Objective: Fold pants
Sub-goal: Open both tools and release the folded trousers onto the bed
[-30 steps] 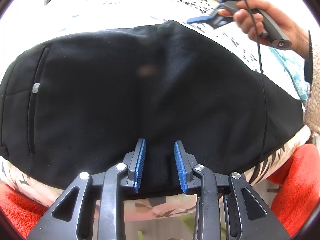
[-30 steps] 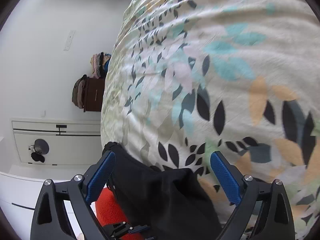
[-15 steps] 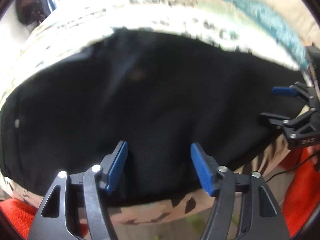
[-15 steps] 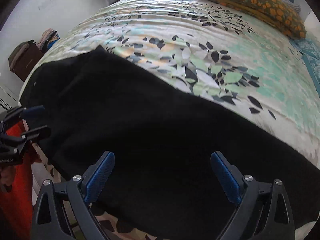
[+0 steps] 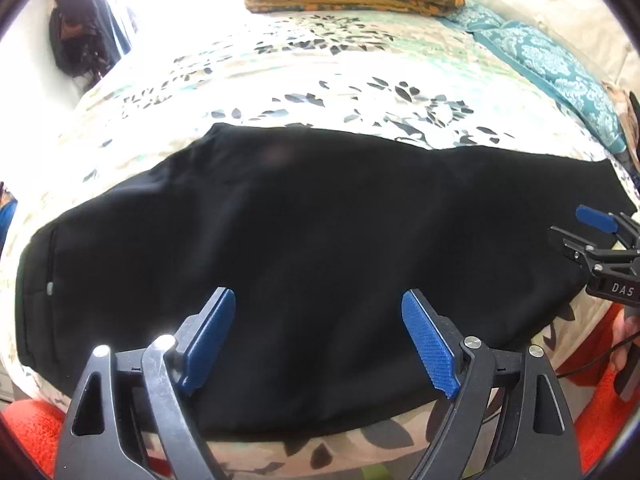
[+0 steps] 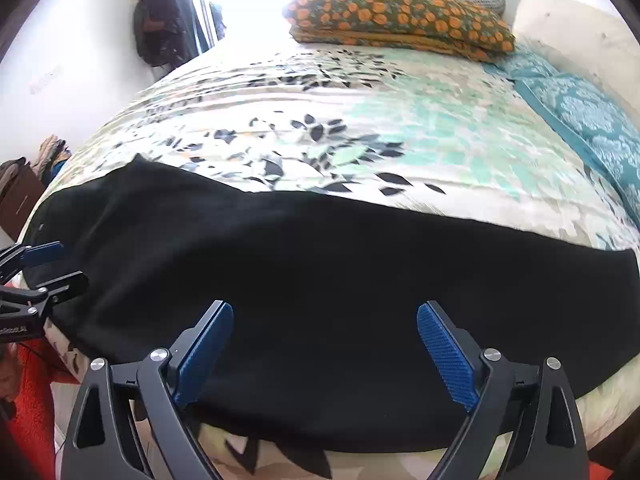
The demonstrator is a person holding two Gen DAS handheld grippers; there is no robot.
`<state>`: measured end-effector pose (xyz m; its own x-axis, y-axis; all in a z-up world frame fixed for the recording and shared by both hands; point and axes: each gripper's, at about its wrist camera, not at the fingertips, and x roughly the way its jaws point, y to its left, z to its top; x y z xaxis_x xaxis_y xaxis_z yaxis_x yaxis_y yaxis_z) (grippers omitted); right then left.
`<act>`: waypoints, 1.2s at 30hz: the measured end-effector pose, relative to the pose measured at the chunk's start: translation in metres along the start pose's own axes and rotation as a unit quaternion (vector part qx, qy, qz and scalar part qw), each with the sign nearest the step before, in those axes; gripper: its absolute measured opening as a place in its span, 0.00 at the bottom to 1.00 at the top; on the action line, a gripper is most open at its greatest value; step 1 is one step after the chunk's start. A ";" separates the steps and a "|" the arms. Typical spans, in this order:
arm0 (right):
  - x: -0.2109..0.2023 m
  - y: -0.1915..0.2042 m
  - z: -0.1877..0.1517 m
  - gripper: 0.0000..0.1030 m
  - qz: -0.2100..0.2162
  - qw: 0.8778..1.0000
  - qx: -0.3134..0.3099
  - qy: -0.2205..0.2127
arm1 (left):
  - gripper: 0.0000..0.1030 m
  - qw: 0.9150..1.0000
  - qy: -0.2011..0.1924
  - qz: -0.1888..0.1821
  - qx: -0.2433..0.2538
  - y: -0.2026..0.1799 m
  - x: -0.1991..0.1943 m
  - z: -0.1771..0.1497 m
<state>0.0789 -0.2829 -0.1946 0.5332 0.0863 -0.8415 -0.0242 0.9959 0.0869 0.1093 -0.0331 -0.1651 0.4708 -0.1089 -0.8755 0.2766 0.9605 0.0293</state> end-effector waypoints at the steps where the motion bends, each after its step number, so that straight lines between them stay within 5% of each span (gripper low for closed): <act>1: 0.005 -0.007 -0.006 0.90 0.001 1.000 0.009 0.016 | 0.84 1.000 0.010 0.006 0.009 -0.001 0.002 -0.002; 4: 0.007 -0.017 -0.028 0.91 0.002 0.999 0.016 0.036 | 0.84 0.997 0.053 0.030 0.040 -0.015 0.017 -0.025; 12: -0.007 -0.021 -0.042 0.95 0.004 1.000 0.012 0.027 | 0.84 1.000 0.018 0.014 0.008 -0.012 -0.014 -0.021; 17: -0.051 -0.043 -0.027 0.94 -0.030 0.996 0.037 -0.078 | 0.87 0.999 -0.016 0.011 0.028 -0.035 -0.019 0.007; 25: -0.032 -0.085 -0.025 0.94 -0.053 0.993 0.093 -0.040 | 0.87 0.996 0.036 0.022 0.073 -0.066 0.020 -0.009; 31: -0.007 -0.095 -0.036 0.94 -0.068 0.993 0.089 0.022 | 0.89 0.998 0.051 -0.004 0.039 -0.051 0.019 -0.018; 36: -0.004 -0.089 -0.039 0.98 -0.082 0.994 0.071 0.029 | 0.89 0.998 0.049 0.000 0.033 -0.053 0.011 -0.014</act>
<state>0.0463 -0.3710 -0.2200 0.4701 -0.0709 -0.8798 0.1797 0.9836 0.0168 0.0880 -0.0811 -0.1829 0.3878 -0.0811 -0.9182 0.3327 0.9413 0.0574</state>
